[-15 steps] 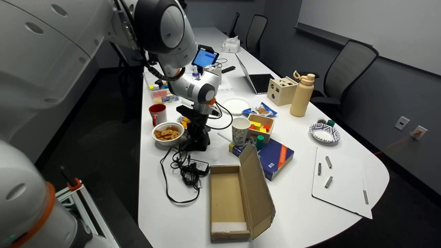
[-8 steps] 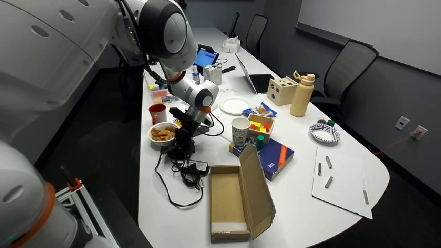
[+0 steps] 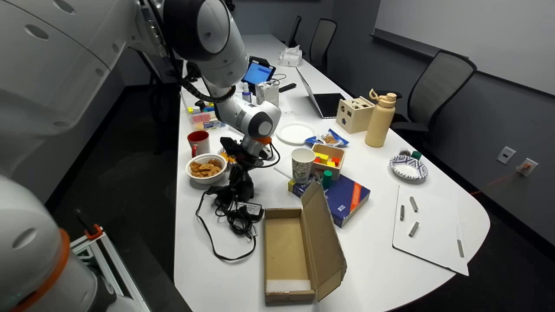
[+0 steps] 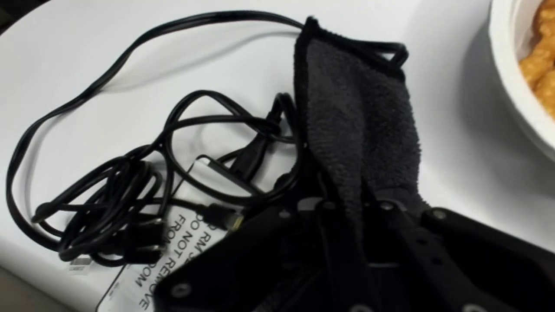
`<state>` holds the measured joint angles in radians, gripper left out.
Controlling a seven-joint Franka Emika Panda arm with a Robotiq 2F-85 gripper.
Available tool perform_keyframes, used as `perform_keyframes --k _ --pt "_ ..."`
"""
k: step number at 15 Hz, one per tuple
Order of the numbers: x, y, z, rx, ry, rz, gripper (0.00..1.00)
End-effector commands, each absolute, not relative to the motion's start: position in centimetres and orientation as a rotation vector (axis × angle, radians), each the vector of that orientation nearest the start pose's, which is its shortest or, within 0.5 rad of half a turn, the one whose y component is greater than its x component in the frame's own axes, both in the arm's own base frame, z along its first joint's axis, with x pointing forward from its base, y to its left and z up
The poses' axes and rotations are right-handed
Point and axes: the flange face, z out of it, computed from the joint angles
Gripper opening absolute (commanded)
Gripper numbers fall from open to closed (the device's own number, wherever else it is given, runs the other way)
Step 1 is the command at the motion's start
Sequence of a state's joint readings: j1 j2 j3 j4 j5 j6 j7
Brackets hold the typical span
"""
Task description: Use the black towel to wipe the table
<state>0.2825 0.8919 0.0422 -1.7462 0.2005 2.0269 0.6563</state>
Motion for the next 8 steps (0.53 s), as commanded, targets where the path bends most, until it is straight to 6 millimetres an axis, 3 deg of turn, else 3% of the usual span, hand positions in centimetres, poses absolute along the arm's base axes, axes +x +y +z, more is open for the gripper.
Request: perform_keyframes --k 1,5,8 --pt "53.8 17.5 4.4 -3.062 0.951 0.91 0.03" --pt "55.6 15.8 4.6 -3.115 1.005 0.816 0.03" --pt "57.9 16.0 4.6 -3.2 0.866 0.736 0.03"
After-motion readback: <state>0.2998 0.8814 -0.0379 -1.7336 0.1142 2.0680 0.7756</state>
